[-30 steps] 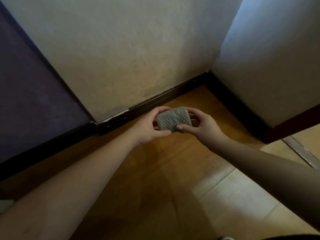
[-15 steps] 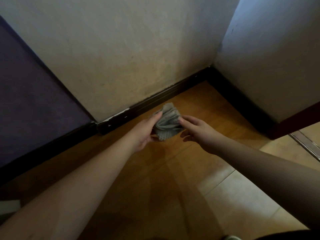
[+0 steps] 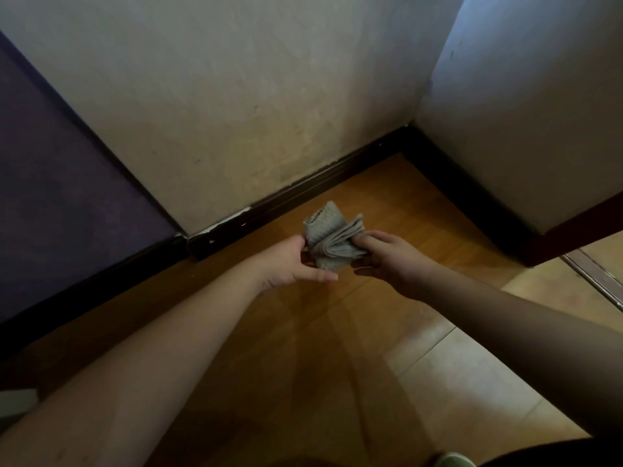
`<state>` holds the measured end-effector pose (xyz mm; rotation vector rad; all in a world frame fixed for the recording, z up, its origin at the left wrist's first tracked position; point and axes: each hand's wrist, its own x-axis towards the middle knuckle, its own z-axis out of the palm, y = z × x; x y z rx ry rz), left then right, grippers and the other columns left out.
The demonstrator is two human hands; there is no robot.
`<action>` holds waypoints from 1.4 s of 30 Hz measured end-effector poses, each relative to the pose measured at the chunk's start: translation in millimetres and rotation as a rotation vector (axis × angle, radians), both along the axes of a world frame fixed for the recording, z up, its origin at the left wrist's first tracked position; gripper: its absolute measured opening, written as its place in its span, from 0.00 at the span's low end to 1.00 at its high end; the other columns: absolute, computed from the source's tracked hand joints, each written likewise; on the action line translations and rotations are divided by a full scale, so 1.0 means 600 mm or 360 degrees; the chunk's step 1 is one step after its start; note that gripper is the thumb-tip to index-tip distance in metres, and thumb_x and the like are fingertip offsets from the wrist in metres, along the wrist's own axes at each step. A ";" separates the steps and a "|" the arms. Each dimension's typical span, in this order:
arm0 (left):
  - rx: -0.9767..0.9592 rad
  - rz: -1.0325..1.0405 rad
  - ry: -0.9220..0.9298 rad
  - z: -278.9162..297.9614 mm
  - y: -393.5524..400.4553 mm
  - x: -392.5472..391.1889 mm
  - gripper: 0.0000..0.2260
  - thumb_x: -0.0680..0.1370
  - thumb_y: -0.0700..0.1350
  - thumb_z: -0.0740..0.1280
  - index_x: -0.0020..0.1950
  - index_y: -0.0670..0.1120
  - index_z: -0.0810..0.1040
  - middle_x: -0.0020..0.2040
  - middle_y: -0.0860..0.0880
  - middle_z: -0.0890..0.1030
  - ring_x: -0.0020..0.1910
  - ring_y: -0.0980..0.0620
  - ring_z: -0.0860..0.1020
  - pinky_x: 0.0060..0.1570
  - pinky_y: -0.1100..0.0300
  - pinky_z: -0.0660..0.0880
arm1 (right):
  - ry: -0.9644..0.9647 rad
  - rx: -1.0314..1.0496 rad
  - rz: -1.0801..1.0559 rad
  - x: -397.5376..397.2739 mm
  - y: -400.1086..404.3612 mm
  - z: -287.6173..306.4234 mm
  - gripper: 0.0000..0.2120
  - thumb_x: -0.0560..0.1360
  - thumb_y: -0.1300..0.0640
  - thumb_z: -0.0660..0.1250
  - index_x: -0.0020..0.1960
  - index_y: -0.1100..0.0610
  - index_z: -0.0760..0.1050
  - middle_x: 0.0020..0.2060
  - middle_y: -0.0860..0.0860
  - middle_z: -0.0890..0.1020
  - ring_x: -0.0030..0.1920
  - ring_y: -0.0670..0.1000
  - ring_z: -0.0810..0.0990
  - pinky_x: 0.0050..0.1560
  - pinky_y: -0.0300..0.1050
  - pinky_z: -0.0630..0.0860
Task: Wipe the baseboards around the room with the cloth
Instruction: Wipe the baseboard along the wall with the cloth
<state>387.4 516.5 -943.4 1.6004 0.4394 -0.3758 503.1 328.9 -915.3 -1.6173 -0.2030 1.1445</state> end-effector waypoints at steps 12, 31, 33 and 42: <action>-0.0520 0.0766 -0.0078 0.023 -0.023 0.010 0.19 0.76 0.49 0.72 0.66 0.49 0.75 0.60 0.48 0.82 0.58 0.51 0.81 0.57 0.57 0.77 | -0.0061 0.0122 0.0269 -0.008 0.002 -0.002 0.34 0.71 0.43 0.69 0.73 0.51 0.64 0.64 0.50 0.77 0.61 0.48 0.79 0.57 0.42 0.78; -0.0491 0.0484 -0.0068 0.039 -0.013 0.003 0.19 0.77 0.31 0.67 0.58 0.54 0.77 0.54 0.50 0.82 0.53 0.51 0.81 0.45 0.57 0.80 | 0.0018 0.0240 0.0102 -0.001 0.001 -0.005 0.16 0.75 0.56 0.70 0.62 0.53 0.75 0.60 0.58 0.78 0.53 0.53 0.82 0.46 0.44 0.80; -0.0487 0.0516 -0.0106 0.035 -0.012 0.004 0.20 0.76 0.31 0.67 0.58 0.55 0.79 0.54 0.50 0.83 0.54 0.49 0.81 0.44 0.55 0.80 | -0.0011 0.0307 0.0067 -0.002 0.005 -0.009 0.17 0.76 0.61 0.68 0.63 0.52 0.75 0.58 0.60 0.78 0.51 0.54 0.82 0.44 0.44 0.81; -0.0622 0.0468 -0.0243 0.028 -0.011 0.005 0.21 0.76 0.27 0.63 0.55 0.52 0.82 0.55 0.50 0.84 0.53 0.50 0.83 0.46 0.54 0.81 | 0.0269 0.0464 -0.0109 0.005 0.006 -0.011 0.20 0.77 0.70 0.63 0.67 0.57 0.73 0.57 0.58 0.79 0.50 0.54 0.83 0.42 0.43 0.82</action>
